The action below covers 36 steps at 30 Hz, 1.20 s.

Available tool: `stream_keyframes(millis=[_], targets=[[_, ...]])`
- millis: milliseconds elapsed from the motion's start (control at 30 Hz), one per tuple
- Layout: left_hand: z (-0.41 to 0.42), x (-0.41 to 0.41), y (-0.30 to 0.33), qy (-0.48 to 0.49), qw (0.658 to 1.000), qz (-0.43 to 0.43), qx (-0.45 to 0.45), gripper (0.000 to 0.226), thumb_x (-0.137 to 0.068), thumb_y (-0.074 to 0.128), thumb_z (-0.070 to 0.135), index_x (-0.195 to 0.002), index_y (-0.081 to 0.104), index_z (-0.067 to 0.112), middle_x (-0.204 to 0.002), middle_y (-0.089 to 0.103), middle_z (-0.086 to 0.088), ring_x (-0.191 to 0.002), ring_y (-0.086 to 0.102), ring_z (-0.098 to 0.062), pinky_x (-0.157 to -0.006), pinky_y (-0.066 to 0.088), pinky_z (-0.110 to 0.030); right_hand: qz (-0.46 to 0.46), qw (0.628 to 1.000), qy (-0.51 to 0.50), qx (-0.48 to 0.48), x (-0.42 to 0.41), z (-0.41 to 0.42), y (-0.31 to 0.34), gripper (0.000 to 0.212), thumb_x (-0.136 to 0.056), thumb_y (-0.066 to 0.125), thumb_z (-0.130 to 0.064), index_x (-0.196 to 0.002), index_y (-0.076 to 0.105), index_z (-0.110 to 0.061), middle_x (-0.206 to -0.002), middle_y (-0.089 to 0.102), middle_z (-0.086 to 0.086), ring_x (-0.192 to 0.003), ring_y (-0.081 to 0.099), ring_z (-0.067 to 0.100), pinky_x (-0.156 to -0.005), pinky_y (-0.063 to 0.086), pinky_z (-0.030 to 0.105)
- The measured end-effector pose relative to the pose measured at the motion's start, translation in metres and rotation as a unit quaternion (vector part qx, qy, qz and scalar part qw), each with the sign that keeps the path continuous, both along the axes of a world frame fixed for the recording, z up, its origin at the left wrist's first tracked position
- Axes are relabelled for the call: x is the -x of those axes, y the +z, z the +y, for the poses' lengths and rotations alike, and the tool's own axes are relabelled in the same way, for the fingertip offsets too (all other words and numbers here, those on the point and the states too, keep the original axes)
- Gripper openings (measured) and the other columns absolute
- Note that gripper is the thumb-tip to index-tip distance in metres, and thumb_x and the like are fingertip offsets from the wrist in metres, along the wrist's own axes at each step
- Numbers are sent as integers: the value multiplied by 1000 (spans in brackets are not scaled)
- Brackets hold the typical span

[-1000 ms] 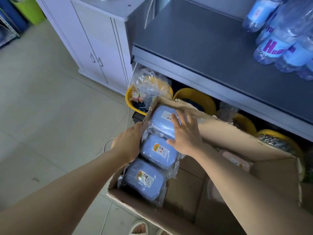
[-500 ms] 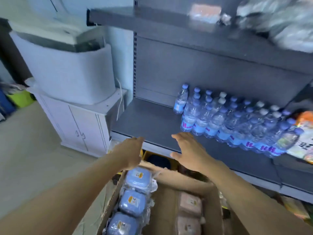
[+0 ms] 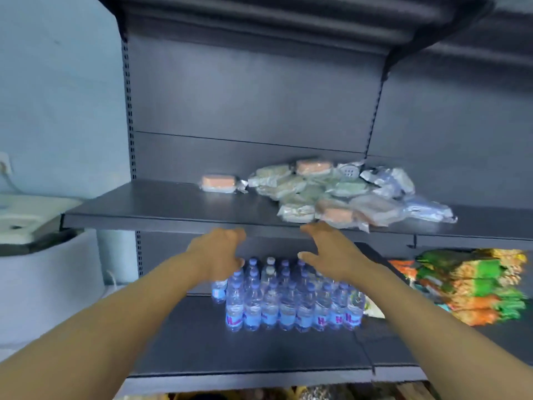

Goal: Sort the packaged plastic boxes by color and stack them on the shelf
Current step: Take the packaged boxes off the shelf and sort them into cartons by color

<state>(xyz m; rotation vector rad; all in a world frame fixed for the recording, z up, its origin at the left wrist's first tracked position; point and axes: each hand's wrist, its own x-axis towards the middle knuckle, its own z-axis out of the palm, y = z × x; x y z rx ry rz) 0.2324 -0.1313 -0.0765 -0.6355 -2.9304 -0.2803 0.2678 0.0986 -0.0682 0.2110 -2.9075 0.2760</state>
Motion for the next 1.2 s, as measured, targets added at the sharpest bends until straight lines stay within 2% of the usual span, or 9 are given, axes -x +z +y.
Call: stream_keyframes(millis=[400, 567, 667, 800, 867, 933, 1000, 1100, 1200], targets=[[131, 41, 43, -60, 998, 26, 0, 50, -89, 57, 35, -135, 39, 23, -127, 56, -1, -116, 53, -23, -89, 47, -36, 65, 993, -100, 24, 15, 148, 33, 53, -89, 61, -32, -135, 42, -15, -132, 44, 10, -120, 46, 29, -96, 43, 41], [214, 77, 45, -48, 996, 57, -58, 34, -90, 57, 30, -121, 48, 17, -116, 57, -4, -107, 55, -25, -83, 46, -33, 72, 989, -130, 9, 70, 233, 35, 66, -84, 65, -34, -140, 36, -12, -136, 42, 13, -126, 41, 31, -98, 43, 41], [268, 103, 44, -12, 996, 51, -69, 46, -91, 56, 32, -130, 42, 12, -119, 56, -12, -111, 54, -30, -89, 47, -39, 30, 991, -132, 6, 108, 273, 30, 76, -80, 67, -45, -141, 31, -18, -137, 36, 12, -130, 32, 31, -101, 39, 42], [321, 132, 41, 77, 996, 0, -47, 60, -92, 48, 48, -139, 31, 14, -124, 54, -15, -113, 53, -34, -89, 46, -41, -28, 996, -80, 10, 150, 298, 16, 97, -74, 59, -69, -149, 14, -27, -154, 13, 5, -142, 9, 27, -113, 22, 40], [336, 141, 39, 140, 990, -23, -2, 72, -90, 43, 59, -143, 25, 14, -136, 46, -16, -121, 48, -36, -92, 44, -42, -39, 998, -46, 12, 159, 302, 10, 99, -73, 60, -71, -149, 14, -28, -156, 5, 3, -144, 5, 26, -116, 17, 40], [346, 147, 34, 187, 981, -39, 24, 80, -89, 41, 65, -146, 22, 12, -146, 33, -20, -129, 40, -39, -96, 41, -44, -57, 998, -29, -11, 162, 302, 3, 102, -69, 62, -72, -148, 16, -26, -155, 3, 1, -143, 8, 27, -115, 21, 42], [350, 154, 29, 211, 976, -49, 22, 81, -88, 41, 64, -147, 20, 13, -149, 27, -23, -132, 36, -41, -99, 39, -46, -43, 998, -28, -24, 168, 304, -7, 96, -70, 65, -68, -143, 24, -22, -150, 12, 3, -137, 21, 30, -105, 33, 40], [351, 160, 26, 227, 972, -54, 4, 75, -89, 41, 61, -147, 19, 17, -146, 29, -24, -131, 35, -41, -99, 38, -48, 42, 999, -24, -16, 173, 304, -11, 57, -83, 62, -47, -125, 40, -14, -137, 28, 6, -122, 40, 30, -87, 41, 35], [350, 157, 25, 225, 973, -54, -10, 73, -90, 44, 58, -146, 19, 19, -146, 30, -24, -132, 32, -42, -100, 36, -48, 93, 995, -2, -39, 170, 302, -11, 47, -90, 55, -37, -126, 43, -11, -140, 32, 6, -119, 42, 31, -90, 40, 35]])
